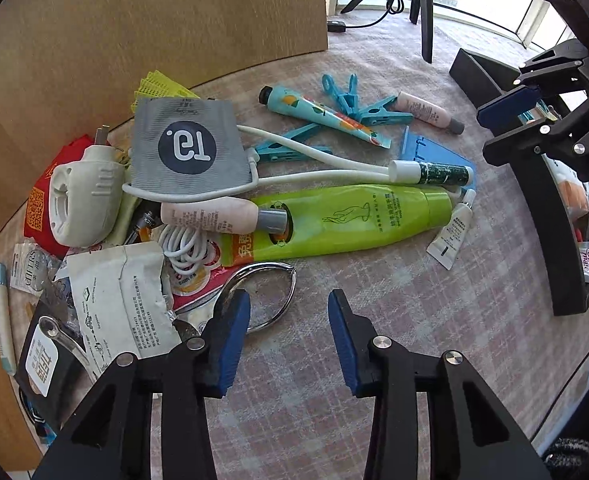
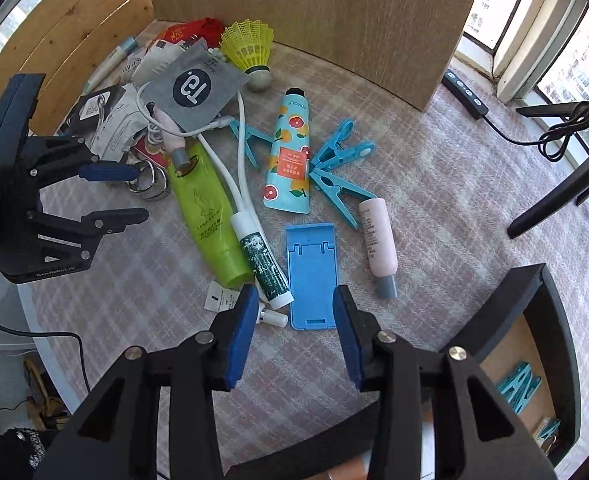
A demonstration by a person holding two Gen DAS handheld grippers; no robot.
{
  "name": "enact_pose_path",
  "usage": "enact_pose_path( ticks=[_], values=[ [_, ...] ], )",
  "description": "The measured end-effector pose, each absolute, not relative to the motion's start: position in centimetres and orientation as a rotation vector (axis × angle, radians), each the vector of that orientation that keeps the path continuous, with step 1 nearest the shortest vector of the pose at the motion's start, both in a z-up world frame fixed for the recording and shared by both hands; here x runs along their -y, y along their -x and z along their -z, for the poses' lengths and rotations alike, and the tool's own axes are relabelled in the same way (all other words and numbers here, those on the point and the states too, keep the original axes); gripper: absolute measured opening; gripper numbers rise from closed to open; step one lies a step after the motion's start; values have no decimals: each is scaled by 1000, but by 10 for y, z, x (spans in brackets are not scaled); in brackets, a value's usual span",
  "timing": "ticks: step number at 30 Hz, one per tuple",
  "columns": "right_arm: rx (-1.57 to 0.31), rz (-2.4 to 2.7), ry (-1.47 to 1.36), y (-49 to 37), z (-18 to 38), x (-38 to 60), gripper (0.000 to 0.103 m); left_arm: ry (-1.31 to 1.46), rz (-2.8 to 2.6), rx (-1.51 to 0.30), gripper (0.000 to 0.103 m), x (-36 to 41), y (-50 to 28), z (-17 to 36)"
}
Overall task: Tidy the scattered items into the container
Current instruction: 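Move both open tools back over the pile, then grasp the green-capped white tube with the right tool while the left grasps the metal clip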
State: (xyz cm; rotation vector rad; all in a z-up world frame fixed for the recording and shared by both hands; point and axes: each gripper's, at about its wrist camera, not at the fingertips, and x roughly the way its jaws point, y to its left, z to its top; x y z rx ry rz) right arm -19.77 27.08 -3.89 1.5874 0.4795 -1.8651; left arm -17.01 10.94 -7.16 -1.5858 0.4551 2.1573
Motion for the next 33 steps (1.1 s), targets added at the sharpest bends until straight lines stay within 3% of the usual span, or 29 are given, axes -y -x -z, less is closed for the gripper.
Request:
enact_pose_path(
  ticks=[7, 13, 15, 19, 21, 33],
  values=[
    [-499, 1816, -1600, 206, 56, -254, 33, 1612, -2095, -519, 32, -121, 178, 88],
    [-489, 1780, -1615, 210, 67, -245, 33, 1610, -2067, -493, 21, -124, 181, 87],
    [-483, 1772, -1619, 210, 69, -242, 33, 1611, -2071, -481, 11, -123, 180, 87],
    [-453, 1757, -1640, 211, 73, -240, 28, 1611, -2086, -462, 10, -122, 178, 87],
    [-430, 1748, -1654, 210, 74, -241, 18, 1611, -2095, -453, 9, -122, 176, 86],
    [-276, 1804, -1640, 205, 49, -270, 15, 1559, -2165, -209, 4, -106, 152, 50]
  ],
)
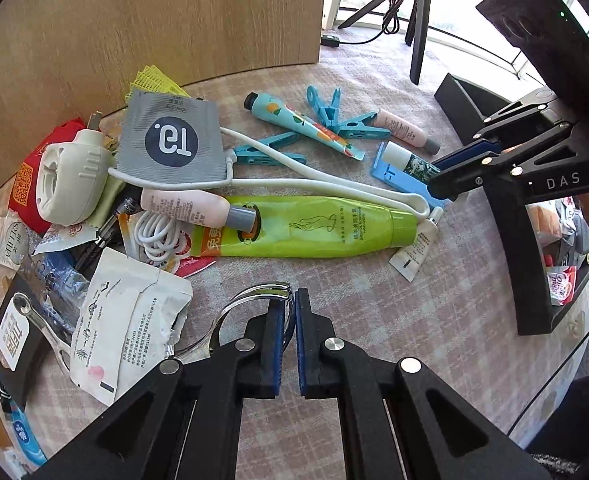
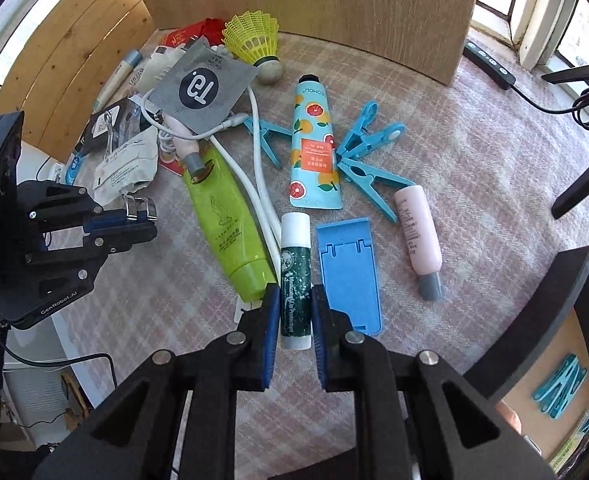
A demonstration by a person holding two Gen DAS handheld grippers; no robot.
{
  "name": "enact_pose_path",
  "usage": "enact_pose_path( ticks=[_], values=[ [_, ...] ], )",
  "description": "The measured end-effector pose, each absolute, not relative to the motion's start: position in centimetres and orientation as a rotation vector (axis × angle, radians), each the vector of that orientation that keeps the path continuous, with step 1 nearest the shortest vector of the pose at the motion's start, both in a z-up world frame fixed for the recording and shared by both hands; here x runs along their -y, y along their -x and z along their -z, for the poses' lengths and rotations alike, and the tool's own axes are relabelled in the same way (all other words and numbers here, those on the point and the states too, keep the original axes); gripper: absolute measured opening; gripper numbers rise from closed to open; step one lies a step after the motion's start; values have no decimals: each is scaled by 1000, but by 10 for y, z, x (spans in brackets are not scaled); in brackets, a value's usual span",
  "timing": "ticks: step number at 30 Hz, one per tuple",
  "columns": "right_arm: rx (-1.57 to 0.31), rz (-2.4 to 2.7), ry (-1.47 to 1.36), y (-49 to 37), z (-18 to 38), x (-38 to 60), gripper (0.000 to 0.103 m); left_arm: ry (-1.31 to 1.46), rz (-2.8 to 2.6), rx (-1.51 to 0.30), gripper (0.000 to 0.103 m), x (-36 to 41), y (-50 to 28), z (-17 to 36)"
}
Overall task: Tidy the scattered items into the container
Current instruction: 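Grasp the green-capped white tube with the right tool while the left grasps the metal clip, then carry the white tube and metal clip into the tray and open both tools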
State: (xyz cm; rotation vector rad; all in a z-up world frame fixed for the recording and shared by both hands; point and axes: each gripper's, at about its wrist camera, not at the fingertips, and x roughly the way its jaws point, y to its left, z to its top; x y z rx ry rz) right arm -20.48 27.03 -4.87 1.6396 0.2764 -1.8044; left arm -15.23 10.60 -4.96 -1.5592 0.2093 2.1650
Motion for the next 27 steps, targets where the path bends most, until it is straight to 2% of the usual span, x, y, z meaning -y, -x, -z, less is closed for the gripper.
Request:
enact_pose_path(
  ticks=[9, 16, 27],
  values=[
    [-168, 1916, -1583, 186, 3, -322, 15, 1457, -2194, -154, 4, -116, 135, 1],
    [-84, 2040, -1554, 178, -23, -387, 15, 1357, -2181, -144, 4, -153, 124, -38],
    [28, 2263, -1569, 151, -52, -513, 16, 1277, -2052, -196, 4, -260, 108, -68]
  ],
)
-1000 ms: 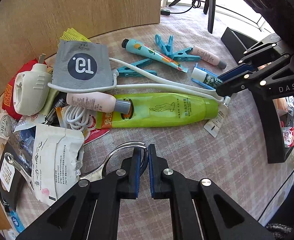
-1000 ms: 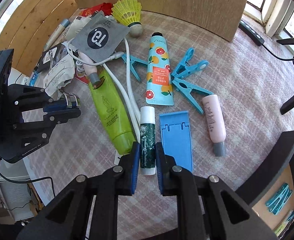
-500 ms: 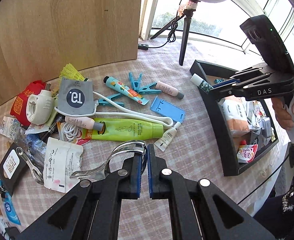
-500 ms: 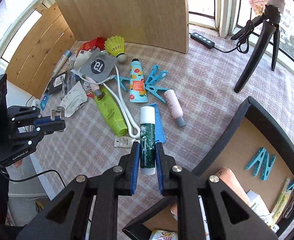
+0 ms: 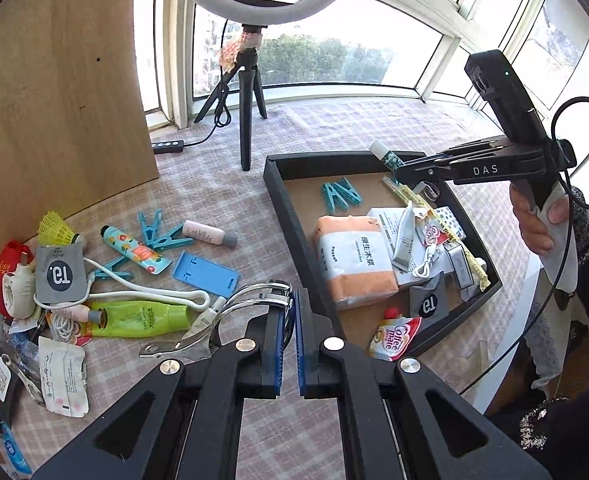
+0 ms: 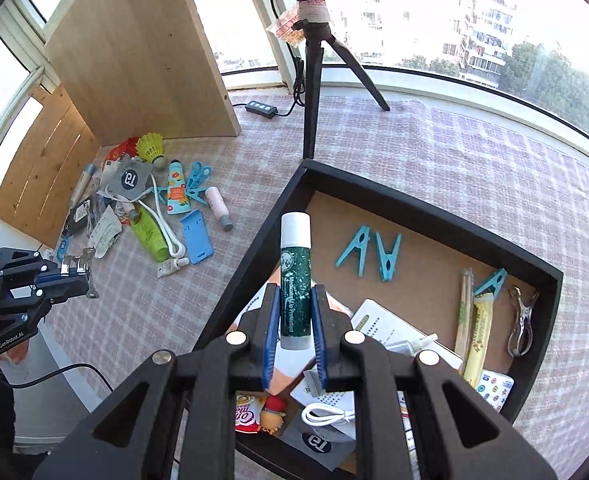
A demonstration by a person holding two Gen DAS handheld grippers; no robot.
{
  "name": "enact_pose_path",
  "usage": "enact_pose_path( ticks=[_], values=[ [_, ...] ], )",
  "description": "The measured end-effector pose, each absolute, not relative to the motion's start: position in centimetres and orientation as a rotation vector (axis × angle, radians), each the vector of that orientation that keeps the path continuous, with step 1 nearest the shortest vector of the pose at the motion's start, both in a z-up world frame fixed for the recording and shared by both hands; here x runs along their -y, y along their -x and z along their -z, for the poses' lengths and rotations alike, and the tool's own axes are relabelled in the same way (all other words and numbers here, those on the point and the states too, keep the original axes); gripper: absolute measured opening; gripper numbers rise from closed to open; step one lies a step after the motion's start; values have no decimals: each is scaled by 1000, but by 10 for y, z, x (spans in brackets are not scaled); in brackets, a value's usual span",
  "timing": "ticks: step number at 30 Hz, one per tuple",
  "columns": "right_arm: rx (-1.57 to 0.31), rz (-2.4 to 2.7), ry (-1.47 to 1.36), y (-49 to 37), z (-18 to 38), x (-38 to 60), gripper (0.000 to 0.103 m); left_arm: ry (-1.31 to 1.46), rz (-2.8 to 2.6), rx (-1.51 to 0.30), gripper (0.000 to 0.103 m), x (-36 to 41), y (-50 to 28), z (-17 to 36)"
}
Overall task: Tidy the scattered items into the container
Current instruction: 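Carry the white tube and metal clip into the tray and open both tools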
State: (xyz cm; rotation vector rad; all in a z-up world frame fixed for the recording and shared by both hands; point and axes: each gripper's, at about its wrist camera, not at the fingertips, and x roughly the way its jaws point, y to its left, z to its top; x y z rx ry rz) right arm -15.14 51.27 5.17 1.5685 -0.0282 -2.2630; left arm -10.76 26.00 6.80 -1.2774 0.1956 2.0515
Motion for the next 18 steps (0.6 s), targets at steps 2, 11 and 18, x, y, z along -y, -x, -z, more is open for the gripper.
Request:
enact_pose_path(
  ticks=[2, 11, 18],
  values=[
    [43, 2303, -1591, 146, -50, -534, 16, 1262, -2010, -196, 4, -287, 103, -68],
    [122, 2411, -1675, 138, -38, -609, 16, 1236, -1807, -189, 6, -397, 81, -64],
    [8, 2495, -1662, 138, -37, -613, 60, 1295, -1824, -322, 71, -429, 78, -40]
  ],
)
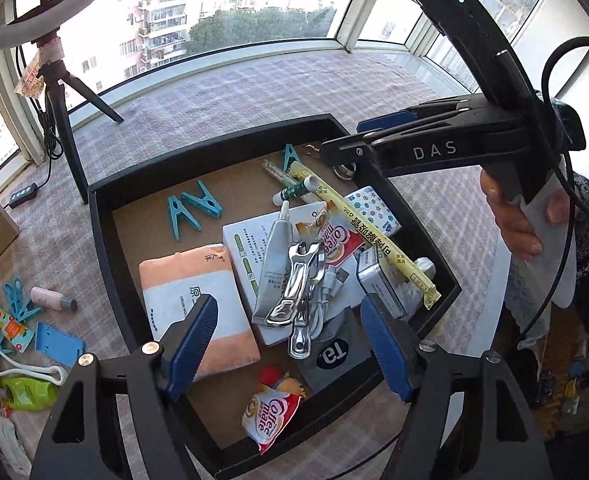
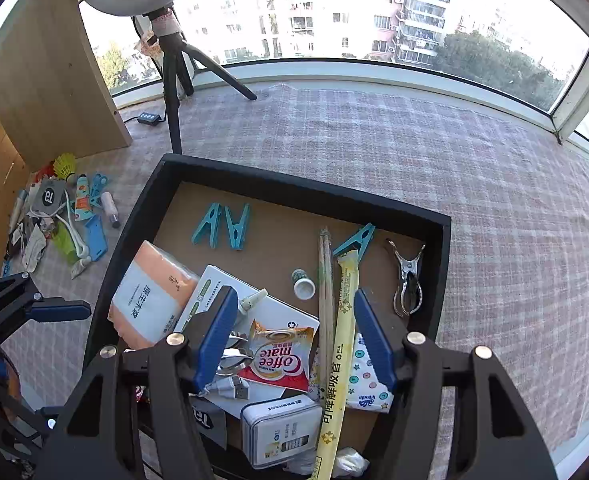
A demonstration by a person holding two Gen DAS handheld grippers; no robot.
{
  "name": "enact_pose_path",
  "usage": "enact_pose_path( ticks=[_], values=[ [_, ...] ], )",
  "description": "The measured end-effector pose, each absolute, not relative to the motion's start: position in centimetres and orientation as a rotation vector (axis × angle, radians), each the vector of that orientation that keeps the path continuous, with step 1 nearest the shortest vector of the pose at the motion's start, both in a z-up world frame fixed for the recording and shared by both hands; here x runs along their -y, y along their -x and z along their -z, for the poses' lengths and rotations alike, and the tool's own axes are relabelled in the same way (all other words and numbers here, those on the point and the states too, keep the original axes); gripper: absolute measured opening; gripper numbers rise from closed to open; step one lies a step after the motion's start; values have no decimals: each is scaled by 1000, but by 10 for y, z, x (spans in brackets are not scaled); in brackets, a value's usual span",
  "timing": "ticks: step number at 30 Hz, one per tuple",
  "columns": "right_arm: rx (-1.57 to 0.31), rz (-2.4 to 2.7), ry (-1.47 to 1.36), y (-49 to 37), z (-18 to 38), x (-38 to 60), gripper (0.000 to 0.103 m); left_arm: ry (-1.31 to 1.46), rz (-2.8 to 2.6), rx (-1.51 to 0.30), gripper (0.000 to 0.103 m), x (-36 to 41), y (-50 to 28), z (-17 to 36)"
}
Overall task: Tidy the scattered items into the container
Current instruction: 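Carry the white tube and metal clip into the tray and open both tools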
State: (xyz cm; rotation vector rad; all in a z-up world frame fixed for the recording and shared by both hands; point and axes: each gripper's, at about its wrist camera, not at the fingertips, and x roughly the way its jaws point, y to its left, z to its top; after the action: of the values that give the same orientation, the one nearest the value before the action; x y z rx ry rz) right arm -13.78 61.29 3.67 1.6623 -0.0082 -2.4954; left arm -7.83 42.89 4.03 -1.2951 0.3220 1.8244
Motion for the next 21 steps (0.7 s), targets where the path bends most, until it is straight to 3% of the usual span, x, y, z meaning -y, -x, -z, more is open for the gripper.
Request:
enact_pose_path(
  ticks=[21],
  values=[
    [34, 2414, -1590, 136, -56, -551, 60, 1290, -2029, -276, 70, -367, 71, -55]
  ],
)
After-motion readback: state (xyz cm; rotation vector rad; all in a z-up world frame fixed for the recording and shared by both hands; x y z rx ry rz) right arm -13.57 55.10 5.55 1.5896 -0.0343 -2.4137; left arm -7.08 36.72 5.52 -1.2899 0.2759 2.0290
